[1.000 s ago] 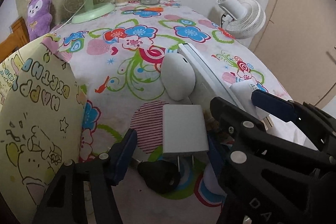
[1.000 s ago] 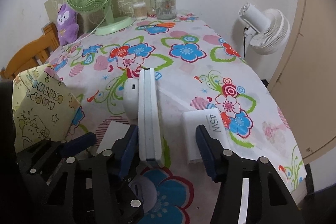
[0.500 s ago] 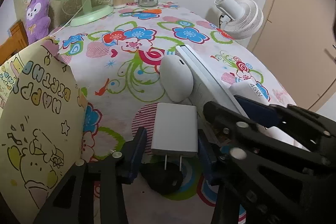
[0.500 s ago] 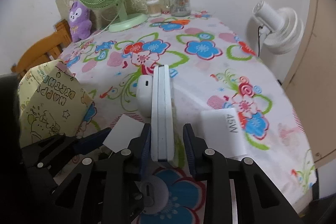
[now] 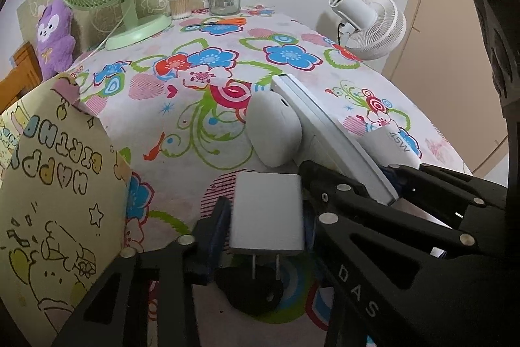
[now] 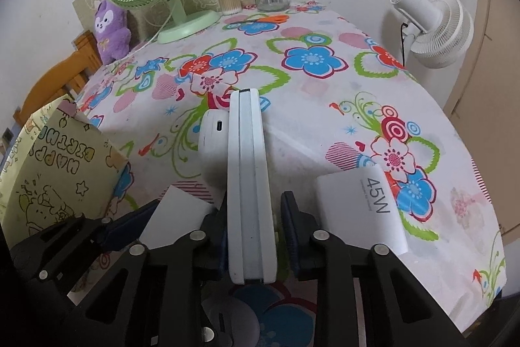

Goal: Organize rigid objects
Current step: 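Grasp the small white square plug with the left gripper while the right gripper grasps the long white bar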

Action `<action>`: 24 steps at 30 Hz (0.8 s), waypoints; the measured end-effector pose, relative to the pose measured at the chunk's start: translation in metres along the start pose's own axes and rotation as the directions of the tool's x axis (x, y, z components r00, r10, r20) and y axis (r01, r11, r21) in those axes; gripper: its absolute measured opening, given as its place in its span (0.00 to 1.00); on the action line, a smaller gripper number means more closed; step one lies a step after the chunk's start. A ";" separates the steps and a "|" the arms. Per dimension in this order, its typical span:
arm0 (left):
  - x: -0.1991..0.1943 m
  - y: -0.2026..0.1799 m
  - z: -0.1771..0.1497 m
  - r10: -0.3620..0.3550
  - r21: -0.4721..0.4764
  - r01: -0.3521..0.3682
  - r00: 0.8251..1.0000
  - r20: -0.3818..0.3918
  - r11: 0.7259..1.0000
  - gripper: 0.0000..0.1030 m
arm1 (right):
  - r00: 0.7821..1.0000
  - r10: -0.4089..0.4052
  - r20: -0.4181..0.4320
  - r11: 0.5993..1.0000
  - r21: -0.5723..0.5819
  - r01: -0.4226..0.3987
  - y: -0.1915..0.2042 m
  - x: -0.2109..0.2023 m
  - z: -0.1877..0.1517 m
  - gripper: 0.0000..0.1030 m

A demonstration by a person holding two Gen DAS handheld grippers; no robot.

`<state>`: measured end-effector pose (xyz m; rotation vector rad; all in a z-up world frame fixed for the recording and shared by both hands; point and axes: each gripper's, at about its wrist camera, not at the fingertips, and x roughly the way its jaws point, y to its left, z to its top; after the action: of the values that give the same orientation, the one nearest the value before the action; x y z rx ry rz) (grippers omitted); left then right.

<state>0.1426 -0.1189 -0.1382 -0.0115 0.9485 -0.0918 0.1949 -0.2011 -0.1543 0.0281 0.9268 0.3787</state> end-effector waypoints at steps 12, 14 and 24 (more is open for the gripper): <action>-0.011 -0.002 -0.004 -0.009 0.016 0.009 1.000 0.008 1.000 0.39 | 1.000 -0.021 0.009 1.000 0.018 0.021 0.001 -0.010 -0.004 0.24; -0.016 -0.003 -0.006 -0.013 0.020 0.013 1.000 0.015 1.000 0.39 | 1.000 -0.025 0.014 1.000 0.018 0.025 0.003 -0.014 -0.005 0.24; -0.033 -0.001 -0.010 -0.008 0.015 0.007 0.999 0.043 1.000 0.38 | 0.997 -0.048 0.057 0.998 0.041 0.045 0.008 -0.037 -0.012 0.24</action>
<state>0.1153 -0.1169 -0.1172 -0.0031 0.9047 -0.1050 0.1631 -0.2081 -0.1311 0.0532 0.8764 0.3148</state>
